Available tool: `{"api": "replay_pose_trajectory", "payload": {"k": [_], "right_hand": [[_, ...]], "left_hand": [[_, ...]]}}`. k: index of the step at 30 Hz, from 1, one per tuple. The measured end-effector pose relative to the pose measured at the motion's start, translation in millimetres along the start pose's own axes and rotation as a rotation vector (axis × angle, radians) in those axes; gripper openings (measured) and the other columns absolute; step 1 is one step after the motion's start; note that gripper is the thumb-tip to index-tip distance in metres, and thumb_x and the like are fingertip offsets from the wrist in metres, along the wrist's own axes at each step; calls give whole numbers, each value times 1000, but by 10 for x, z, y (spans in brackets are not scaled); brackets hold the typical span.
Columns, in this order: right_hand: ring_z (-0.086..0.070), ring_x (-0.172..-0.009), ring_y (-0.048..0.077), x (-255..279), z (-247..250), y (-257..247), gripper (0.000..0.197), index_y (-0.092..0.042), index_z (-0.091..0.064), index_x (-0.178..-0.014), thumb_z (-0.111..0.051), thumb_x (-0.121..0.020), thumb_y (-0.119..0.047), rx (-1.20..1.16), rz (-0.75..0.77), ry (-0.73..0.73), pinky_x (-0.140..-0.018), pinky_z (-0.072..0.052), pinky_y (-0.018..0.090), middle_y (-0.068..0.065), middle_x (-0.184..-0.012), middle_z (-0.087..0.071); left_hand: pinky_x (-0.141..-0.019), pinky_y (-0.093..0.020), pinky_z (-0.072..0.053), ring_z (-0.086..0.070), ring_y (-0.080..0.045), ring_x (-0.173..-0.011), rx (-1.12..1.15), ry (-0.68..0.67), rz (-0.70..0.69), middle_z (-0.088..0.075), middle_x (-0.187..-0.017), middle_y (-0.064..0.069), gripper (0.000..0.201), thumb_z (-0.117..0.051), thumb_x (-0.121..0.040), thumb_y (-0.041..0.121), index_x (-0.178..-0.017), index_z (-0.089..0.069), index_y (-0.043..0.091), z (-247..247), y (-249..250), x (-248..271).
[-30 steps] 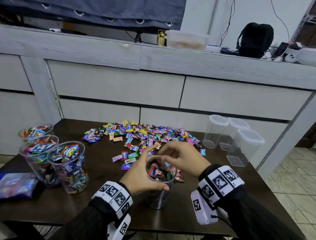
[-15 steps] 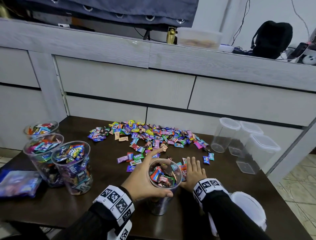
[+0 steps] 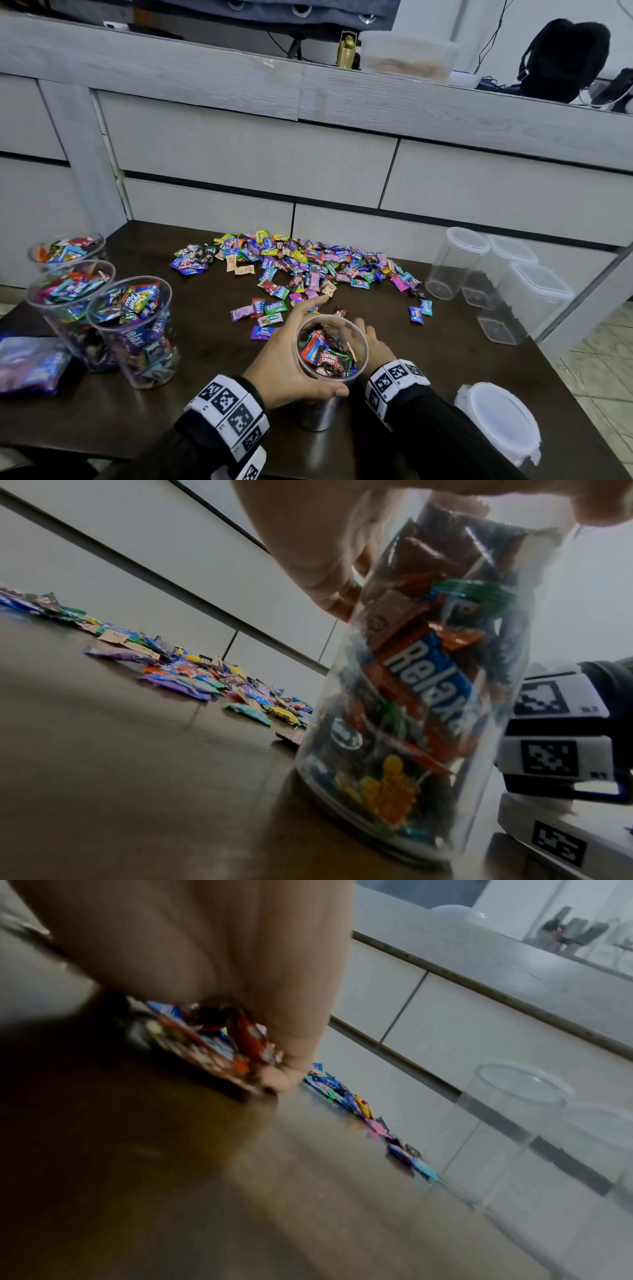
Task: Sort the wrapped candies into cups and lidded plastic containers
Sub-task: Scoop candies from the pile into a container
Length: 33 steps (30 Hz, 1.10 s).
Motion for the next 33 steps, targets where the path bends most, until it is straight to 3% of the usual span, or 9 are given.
{"api": "replay_pose_trajectory", "payload": {"k": [6,12,17,20,22,25,28,30,33], "right_hand": [[-52,-115,31,92,-51,-109,42,-15,-38,-137,-46,-97,-23,-168,161,3,-95,-46,44,13,-131,-45],[-54,-117,33,-96,49,148,41,-18,-45,-132,-50,-94,-33,-135,-6,-115,-97,-45,39,12,-128,-54],[-62,-90,30,65,452,401,19,-9,-54,-97,-54,-95,-28,-386,3,222,-73,-43,29,17,-97,-65],[-54,-62,7,269,877,333,15,-17,-50,-88,-54,-96,-29,-538,86,444,-55,-36,11,-1,-73,-59],[-48,-55,0,451,1184,188,17,-17,-49,-82,-55,-95,-26,-584,192,610,-52,-35,11,-7,-64,-55],[-49,-59,-1,700,1467,-146,17,-19,-48,-80,-58,-94,-24,-551,370,677,-56,-34,10,-9,-66,-54],[-47,-65,6,818,1475,-479,16,-7,-55,-86,-58,-94,-22,-394,536,551,-61,-28,17,-4,-73,-52],[-53,-81,22,827,1378,-588,22,-2,-57,-98,-54,-96,-23,-256,593,427,-70,-33,23,11,-90,-58],[-56,-99,26,839,1241,-621,32,-11,-54,-119,-46,-98,-34,-19,565,309,-79,-45,38,9,-114,-55]], "left_hand": [[-111,-44,-38,-53,-10,-128,5,3,-5,-63,-128,10,110,-95,-51,30,-140,-32,45,-14,10,12],[-112,-42,-38,-54,-9,-127,26,-14,18,-63,-128,9,108,-94,-50,35,-139,-34,45,-12,12,6],[-111,-47,-38,-54,-11,-127,35,-29,36,-62,-129,9,106,-95,-49,39,-137,-35,47,-11,21,13],[-110,-48,-39,-55,-12,-126,40,-36,37,-61,-130,9,108,-94,-51,38,-140,-33,40,-17,19,9],[-111,-48,-39,-55,-12,-126,34,-37,36,-61,-131,9,108,-94,-52,34,-141,-33,38,-19,14,1],[-112,-46,-38,-55,-11,-126,22,-25,30,-62,-131,10,107,-94,-52,29,-139,-34,43,-33,-6,-16],[-112,-42,-38,-54,-9,-127,20,-2,36,-61,-129,12,108,-94,-50,38,-139,-34,41,-37,-38,-28],[-109,-34,-42,-53,-6,-127,14,2,51,-60,-129,16,107,-94,-47,49,-135,-35,49,-35,-52,-32],[-103,-30,-46,-55,-8,-125,30,-7,72,-59,-129,18,102,-95,-45,50,-130,-38,57,-21,-59,-33]]}}
Point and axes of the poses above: each hand's wrist, its own x-axis away from the middle knuckle, its own z-axis out of the back of the hand, y = z × x, the point moved 5 cm from there along -x, towards the middle knuckle
